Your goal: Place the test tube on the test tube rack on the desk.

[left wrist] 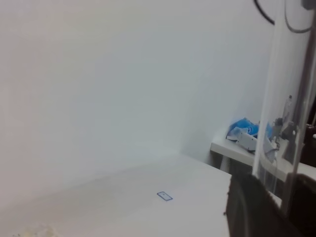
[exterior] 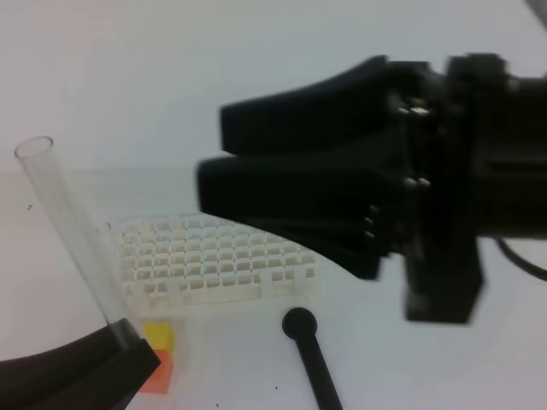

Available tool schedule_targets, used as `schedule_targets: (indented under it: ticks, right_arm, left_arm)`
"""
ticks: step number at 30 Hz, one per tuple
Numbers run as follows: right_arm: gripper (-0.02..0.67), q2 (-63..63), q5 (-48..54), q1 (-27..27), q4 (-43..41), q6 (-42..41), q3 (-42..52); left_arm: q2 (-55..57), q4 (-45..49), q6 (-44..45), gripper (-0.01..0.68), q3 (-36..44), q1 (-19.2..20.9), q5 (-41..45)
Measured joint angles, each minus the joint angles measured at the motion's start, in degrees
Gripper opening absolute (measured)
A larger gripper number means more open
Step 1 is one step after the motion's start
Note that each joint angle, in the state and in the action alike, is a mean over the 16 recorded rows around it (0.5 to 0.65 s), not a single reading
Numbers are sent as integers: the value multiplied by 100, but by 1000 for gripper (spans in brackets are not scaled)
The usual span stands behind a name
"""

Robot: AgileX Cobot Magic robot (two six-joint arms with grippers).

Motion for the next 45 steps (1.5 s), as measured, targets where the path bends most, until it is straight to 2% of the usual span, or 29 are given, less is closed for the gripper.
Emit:
schedule_targets:
  ticks: [9, 18, 28, 35, 45]
  right_arm:
    - [423, 912, 7, 407, 939, -420, -586]
    - [443, 1375, 54, 682, 1027, -485, -940]
    - [432, 1620, -4, 843, 1074, -496, -1117]
    - [375, 1652, -106, 935, 1088, -496, -1137]
    - [205, 1667, -251, 975, 1065, -576, -1144]
  left_arm:
    - [0, 0, 0, 110, 0, 0, -8]
    - [0, 0, -16, 110, 0, 0, -8]
    - [0, 0, -36, 110, 0, 0, -9]
    - [0, 0, -39, 110, 0, 0, -5]
    - [0, 1, -193, 110, 0, 0, 62]
